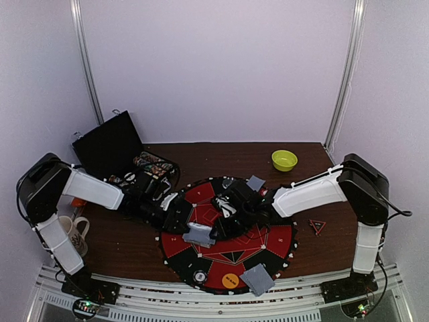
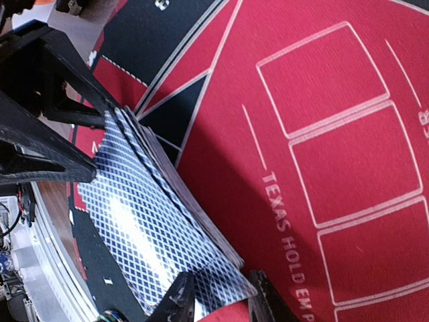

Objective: Distribute texas hold em gaming equipment
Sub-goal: Pick up the poker card from the face-down deck piles.

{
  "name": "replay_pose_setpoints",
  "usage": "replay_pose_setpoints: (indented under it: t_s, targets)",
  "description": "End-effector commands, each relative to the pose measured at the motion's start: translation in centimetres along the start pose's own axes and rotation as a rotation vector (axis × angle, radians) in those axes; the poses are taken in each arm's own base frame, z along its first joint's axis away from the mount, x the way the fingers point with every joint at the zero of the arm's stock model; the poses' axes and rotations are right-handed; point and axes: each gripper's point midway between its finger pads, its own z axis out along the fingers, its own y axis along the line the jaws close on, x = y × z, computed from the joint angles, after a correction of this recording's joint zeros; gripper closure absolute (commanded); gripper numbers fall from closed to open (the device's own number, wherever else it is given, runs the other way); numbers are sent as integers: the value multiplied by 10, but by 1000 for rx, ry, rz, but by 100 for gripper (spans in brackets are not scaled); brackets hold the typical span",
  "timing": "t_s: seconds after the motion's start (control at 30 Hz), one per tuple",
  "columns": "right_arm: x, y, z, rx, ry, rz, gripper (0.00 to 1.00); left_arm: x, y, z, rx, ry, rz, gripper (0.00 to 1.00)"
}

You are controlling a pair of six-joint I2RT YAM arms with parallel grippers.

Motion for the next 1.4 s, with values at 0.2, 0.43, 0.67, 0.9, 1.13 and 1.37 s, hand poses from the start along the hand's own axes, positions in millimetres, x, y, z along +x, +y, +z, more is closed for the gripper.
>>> replay_pose_setpoints:
  t_s: [0.2,0.43,0.67,0.9,1.13,1.37]
  targets:
    - [-2,-7,9,70,-6,7,65,-5,-1,4,1,-7,18,81]
    - [1,-13,6,106,4,-5,65,-5,-1,-3,-33,-6,44,79]
    - [-3,-9,2,97,-5,-19,64,-8,-6,-12,-44,-12,73,85]
    - [-11,7,-14,52,-18,-130,48,-5,-5,-16,-55,-3,78,90]
    - [-11,10,-33,64,0,-258,33,-6,-5,-23,-54,-7,76,100]
    - [-13,22,-39,23,4,-485,18,-13,-26,-43,21,-34,120,100]
